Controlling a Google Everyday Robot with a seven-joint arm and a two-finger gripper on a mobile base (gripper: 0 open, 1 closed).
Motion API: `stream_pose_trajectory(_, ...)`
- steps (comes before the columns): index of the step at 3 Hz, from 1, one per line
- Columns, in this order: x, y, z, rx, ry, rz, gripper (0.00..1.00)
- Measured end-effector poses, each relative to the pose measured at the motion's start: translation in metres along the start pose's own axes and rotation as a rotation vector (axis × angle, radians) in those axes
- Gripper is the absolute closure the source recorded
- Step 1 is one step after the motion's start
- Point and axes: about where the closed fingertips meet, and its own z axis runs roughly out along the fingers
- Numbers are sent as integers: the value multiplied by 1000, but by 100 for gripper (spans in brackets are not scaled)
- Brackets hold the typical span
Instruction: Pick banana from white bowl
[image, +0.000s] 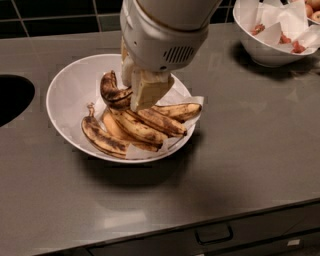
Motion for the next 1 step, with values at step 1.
stream_pose_trajectory(1, -8, 0, -10, 22, 2, -11, 100)
